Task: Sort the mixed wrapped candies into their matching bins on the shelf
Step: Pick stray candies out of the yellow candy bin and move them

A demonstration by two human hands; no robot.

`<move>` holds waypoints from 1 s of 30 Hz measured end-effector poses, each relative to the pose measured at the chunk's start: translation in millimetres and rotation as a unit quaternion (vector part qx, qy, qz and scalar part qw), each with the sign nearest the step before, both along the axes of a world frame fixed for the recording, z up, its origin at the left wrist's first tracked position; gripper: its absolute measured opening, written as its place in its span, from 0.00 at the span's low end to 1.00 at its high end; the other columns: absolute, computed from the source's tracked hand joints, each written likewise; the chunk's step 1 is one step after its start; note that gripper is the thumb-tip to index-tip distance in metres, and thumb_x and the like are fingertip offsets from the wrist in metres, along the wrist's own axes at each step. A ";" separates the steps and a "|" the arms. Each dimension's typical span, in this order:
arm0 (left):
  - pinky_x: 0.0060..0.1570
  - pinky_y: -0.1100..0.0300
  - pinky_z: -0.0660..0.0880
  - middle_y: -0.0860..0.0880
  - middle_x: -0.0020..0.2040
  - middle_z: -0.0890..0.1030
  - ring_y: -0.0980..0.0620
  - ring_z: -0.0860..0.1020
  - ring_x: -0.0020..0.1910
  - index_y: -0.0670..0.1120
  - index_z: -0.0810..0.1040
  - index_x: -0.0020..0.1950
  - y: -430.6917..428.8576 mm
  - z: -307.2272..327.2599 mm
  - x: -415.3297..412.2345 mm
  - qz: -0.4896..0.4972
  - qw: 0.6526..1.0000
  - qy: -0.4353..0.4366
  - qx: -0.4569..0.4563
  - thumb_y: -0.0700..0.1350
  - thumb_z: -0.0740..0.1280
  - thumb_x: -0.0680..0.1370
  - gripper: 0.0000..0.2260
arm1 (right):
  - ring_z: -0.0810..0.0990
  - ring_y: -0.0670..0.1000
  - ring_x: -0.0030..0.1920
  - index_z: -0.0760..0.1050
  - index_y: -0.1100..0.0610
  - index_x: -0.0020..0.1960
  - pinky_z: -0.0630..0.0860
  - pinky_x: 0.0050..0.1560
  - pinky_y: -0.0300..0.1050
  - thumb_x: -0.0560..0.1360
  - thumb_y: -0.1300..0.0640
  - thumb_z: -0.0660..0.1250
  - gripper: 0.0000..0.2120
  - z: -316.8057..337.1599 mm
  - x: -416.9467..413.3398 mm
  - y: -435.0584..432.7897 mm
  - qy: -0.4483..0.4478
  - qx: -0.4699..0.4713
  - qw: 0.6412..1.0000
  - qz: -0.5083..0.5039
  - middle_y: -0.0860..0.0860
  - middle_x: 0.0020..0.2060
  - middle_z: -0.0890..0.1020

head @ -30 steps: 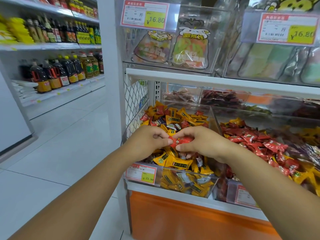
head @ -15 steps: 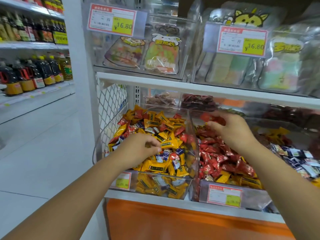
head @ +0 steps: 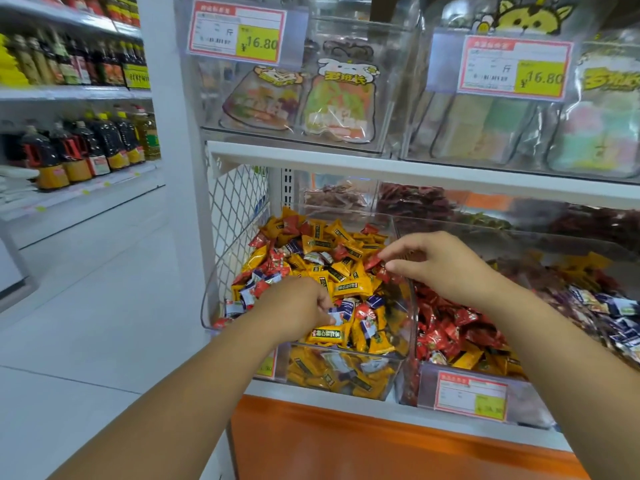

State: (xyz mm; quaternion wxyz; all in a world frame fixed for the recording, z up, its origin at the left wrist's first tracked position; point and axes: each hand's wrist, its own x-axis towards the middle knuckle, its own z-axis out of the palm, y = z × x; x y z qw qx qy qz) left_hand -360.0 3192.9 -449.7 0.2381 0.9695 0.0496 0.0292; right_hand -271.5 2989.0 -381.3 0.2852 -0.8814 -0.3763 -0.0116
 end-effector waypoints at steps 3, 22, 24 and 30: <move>0.39 0.61 0.72 0.52 0.41 0.81 0.54 0.77 0.40 0.47 0.79 0.41 5.8 0.0 -4.8 0.005 0.997 -0.047 -0.063 0.48 0.71 0.76 0.06 | 0.78 0.41 0.51 0.82 0.45 0.51 0.72 0.54 0.40 0.75 0.52 0.70 0.06 -4.5 -2.2 10.0 -0.030 -0.060 0.998 0.005 0.40 0.50 0.82; 0.42 0.52 0.75 0.44 0.39 0.80 0.46 0.78 0.40 0.47 0.72 0.40 46.3 7.5 -35.9 0.068 0.973 -0.155 -0.155 0.46 0.67 0.78 0.08 | 0.72 0.59 0.57 0.78 0.59 0.60 0.75 0.54 0.50 0.74 0.68 0.62 0.17 -52.5 -4.3 85.7 -0.124 -0.390 0.912 0.031 0.57 0.56 0.73; 0.46 0.46 0.78 0.43 0.39 0.81 0.46 0.81 0.41 0.47 0.71 0.39 47.0 8.4 -38.0 0.077 0.966 -0.162 -0.184 0.44 0.67 0.78 0.09 | 0.76 0.57 0.54 0.78 0.59 0.58 0.77 0.53 0.50 0.75 0.65 0.64 0.13 -46.9 -6.8 86.4 -0.101 -0.388 0.916 0.027 0.56 0.56 0.75; 0.50 0.42 0.79 0.54 0.29 0.75 0.56 0.83 0.36 0.45 0.68 0.42 45.5 9.5 -37.9 0.097 0.935 -0.177 -0.293 0.42 0.65 0.79 0.08 | 0.78 0.51 0.53 0.76 0.53 0.61 0.72 0.52 0.44 0.78 0.51 0.66 0.13 -4.5 -2.6 92.7 -0.040 -0.163 0.986 -0.017 0.51 0.55 0.80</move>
